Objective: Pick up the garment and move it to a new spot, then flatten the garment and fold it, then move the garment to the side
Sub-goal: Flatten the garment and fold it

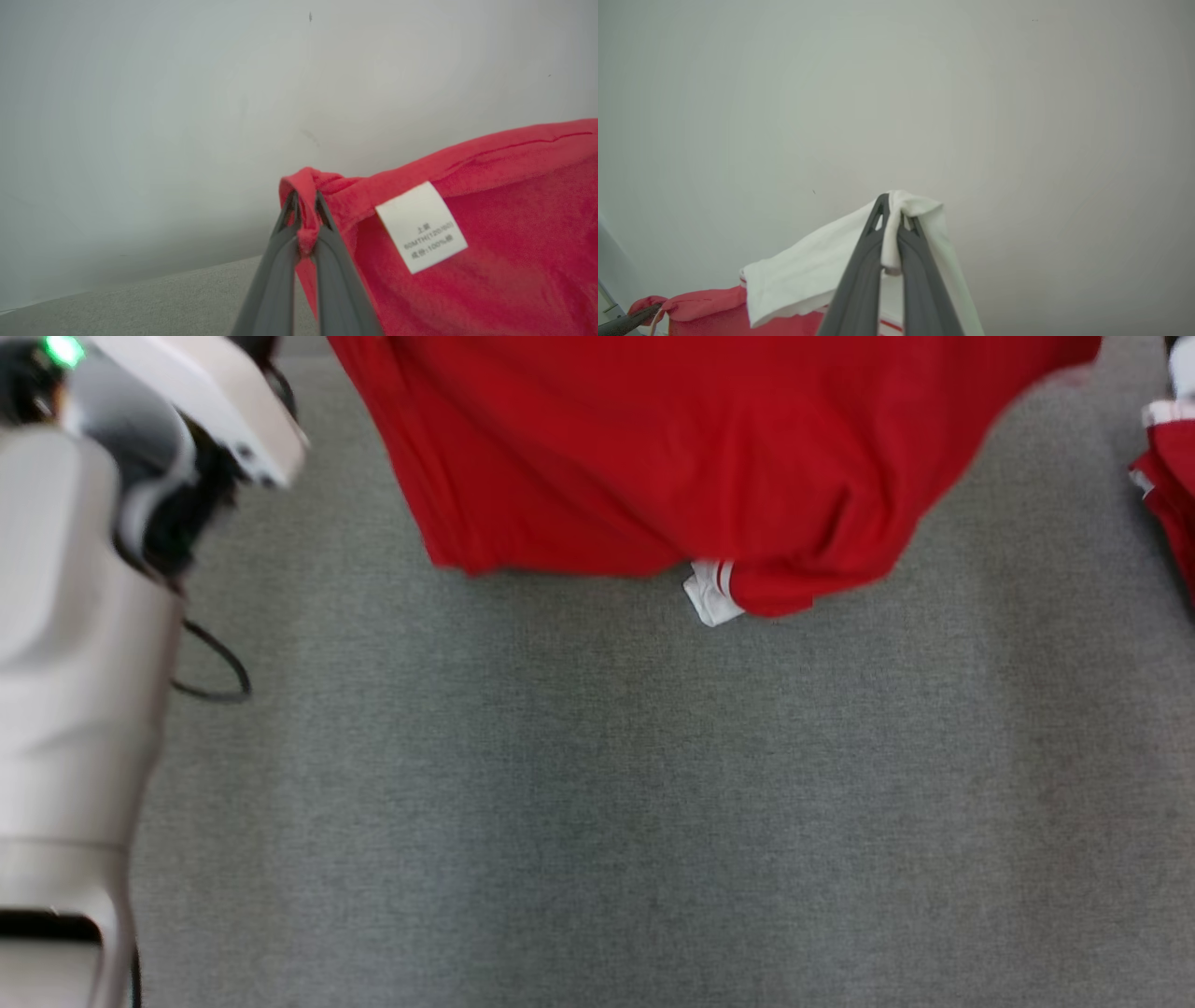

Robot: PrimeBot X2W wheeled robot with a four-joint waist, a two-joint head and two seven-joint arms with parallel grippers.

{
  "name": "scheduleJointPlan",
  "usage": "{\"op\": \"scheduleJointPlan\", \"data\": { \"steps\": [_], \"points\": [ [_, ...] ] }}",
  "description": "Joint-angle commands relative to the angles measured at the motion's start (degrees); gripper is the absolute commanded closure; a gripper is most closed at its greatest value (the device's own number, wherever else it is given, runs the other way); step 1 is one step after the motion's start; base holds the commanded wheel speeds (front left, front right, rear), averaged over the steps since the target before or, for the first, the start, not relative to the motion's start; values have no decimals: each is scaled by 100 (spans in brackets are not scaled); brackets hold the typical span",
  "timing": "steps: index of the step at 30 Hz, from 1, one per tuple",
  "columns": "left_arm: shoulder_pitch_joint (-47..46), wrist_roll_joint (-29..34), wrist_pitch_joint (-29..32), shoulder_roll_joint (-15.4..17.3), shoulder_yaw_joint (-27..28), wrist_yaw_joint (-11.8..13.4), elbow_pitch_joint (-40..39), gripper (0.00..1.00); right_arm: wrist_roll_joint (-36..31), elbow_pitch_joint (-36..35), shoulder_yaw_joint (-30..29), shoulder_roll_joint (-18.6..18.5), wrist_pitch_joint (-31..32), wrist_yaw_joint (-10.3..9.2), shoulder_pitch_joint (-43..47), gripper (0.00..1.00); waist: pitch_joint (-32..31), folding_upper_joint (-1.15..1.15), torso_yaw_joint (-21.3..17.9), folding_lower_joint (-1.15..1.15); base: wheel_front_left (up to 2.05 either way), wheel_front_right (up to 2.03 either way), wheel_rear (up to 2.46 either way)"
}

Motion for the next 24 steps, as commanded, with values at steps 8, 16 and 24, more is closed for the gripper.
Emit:
{"op": "scheduleJointPlan", "data": {
  "steps": [8, 16, 24],
  "points": [
    [-1460, -70, -315, 75, -165, 14, 1022, 100, 35, 863, 293, 115, -398, 9, -1484, 100, 224, 0, -147, -2, 0, 0, 0],
    [-2539, -219, -642, 74, -381, 15, 1555, 100, 89, 1405, 377, 75, -712, 8, -2704, 100, 306, 0, -140, -2, 0, 0, 0],
    [-2882, -617, -681, 46, -634, 14, 1851, 100, 271, 1516, 790, -42, -612, 8, -3109, 100, 400, 0, -143, -2, 0, 0, 0]
  ]
}}
